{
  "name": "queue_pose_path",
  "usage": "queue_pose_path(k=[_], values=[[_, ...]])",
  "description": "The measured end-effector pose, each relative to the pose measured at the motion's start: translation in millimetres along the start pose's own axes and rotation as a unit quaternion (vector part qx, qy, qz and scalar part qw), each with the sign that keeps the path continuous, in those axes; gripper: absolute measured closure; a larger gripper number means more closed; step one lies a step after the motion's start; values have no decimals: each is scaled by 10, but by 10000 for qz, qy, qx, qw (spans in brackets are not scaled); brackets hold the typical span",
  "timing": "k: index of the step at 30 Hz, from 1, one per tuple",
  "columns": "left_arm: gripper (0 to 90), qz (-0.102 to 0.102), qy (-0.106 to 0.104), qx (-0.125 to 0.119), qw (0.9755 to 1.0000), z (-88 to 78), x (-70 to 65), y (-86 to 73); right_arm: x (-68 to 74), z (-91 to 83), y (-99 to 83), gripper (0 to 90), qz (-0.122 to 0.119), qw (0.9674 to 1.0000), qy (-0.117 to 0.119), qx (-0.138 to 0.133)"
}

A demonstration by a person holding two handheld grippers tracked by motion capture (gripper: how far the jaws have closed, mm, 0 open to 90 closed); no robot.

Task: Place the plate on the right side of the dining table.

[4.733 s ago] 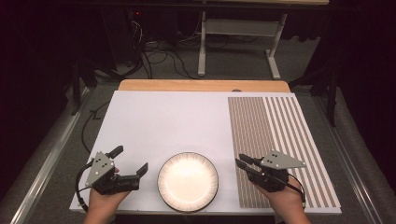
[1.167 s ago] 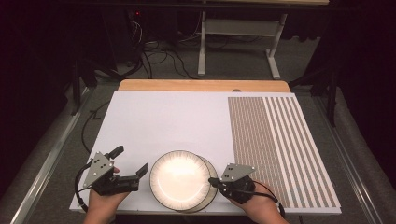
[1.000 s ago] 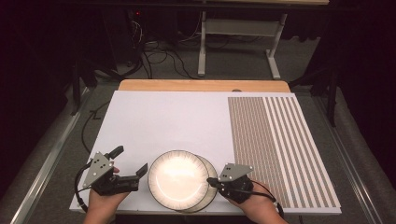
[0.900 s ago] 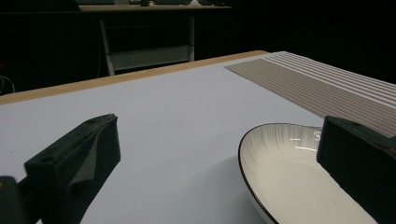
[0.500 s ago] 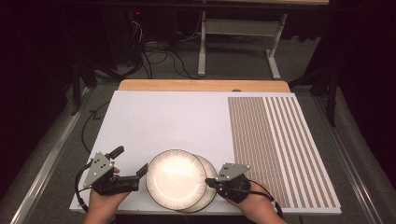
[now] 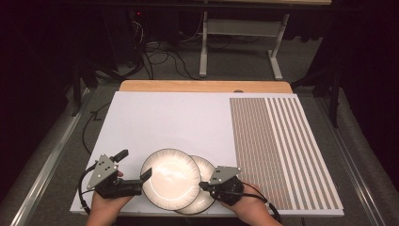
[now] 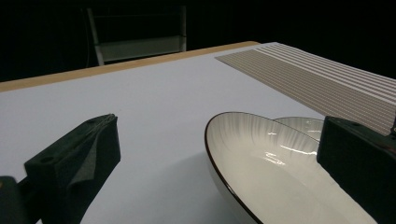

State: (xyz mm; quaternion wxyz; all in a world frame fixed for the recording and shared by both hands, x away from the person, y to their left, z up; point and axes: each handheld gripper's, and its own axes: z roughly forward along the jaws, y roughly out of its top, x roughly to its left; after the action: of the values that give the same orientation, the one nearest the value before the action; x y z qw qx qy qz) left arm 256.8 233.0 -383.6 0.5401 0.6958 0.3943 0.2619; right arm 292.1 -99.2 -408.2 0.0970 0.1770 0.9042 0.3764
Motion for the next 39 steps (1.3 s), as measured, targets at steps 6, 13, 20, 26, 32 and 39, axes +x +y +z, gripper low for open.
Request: queue_pose_path(k=[6,13,20,26,32,39], values=[[2,-161,-133,310,9993,53,-48,-12,2,1,2,900,-34,10000,-12,-7],[5,-507,-443,844,9942,149,-44,-64,5,0,0,900,-82,10000,-48,17],[5,-801,-779,1352,9845,223,-52,-103,6,1,0,900,-84,9999,-79,24],[122,-941,-920,1595,9784,245,-78,-111,8,5,-5,900,-102,9999,-95,-1],[277,-1161,-1159,1842,9691,252,-55,-119,10,5,-4,900,-86,9999,-106,1],[384,-1348,-1199,2061,9618,267,-25,-137,12,8,-3,900,-44,9999,-113,-13]])
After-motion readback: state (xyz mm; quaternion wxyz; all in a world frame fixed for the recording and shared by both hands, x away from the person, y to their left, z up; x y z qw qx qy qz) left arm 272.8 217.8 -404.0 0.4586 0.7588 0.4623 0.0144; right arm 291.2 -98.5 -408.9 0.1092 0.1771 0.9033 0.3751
